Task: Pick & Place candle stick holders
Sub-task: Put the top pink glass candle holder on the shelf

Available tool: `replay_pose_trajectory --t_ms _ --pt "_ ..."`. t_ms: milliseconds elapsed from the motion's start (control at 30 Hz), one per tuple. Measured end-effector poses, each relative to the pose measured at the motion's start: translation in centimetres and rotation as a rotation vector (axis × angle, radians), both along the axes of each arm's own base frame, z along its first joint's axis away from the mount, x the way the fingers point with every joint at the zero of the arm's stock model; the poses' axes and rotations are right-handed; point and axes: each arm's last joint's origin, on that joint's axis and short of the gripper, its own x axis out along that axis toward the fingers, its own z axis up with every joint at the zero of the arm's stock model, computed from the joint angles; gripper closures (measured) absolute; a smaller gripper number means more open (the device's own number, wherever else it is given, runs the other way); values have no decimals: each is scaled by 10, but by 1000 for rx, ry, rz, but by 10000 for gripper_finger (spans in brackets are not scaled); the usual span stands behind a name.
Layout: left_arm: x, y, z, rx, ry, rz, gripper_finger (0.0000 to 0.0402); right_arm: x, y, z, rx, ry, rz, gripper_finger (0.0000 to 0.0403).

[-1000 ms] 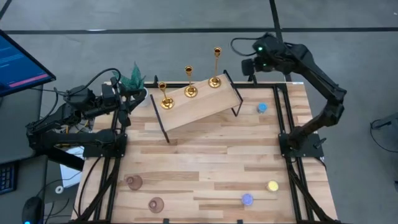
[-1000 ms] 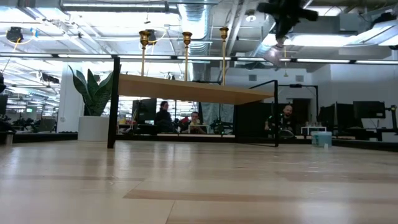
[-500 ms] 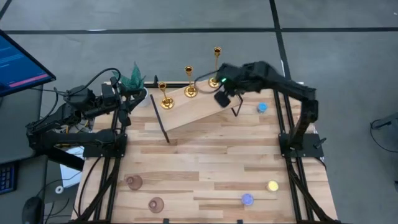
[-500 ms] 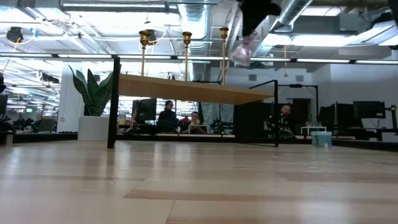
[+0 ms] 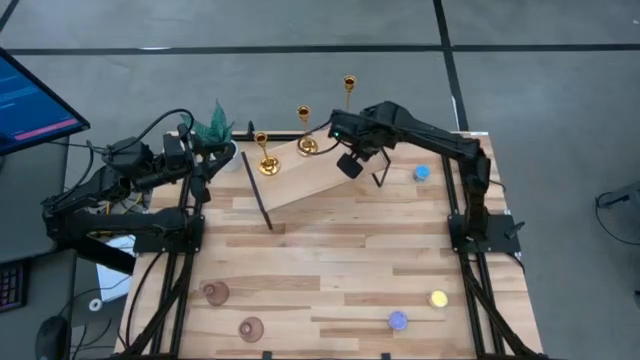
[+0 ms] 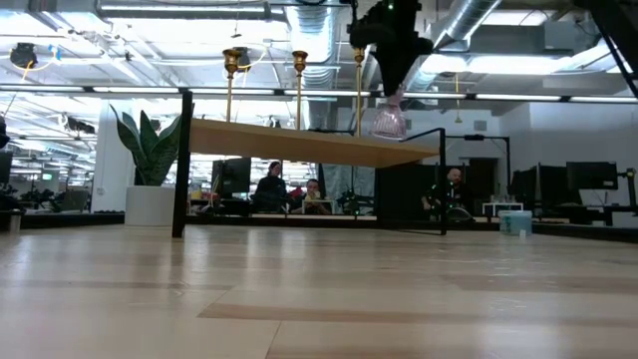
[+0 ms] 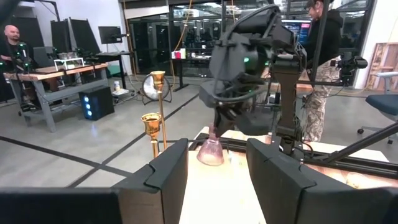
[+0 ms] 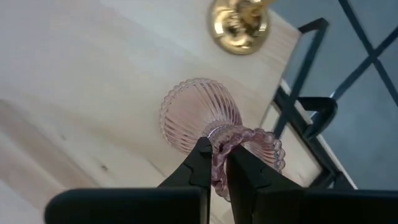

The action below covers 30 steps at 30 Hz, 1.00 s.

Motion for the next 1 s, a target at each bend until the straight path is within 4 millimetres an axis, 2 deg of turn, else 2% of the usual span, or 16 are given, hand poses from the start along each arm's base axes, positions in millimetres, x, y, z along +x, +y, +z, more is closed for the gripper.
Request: replay_pose_trajectory --t_ms 367,900,1000 --pt "0 0 0 0 0 0 238 -4 -18 1 -8 -17 -37 388" --pt "0 0 0 1 0 10 238 -2 -19 0 -8 -33 -19 388" --pt "0 0 0 1 0 11 238 2 -19 -5 -7 -23 -17 388"
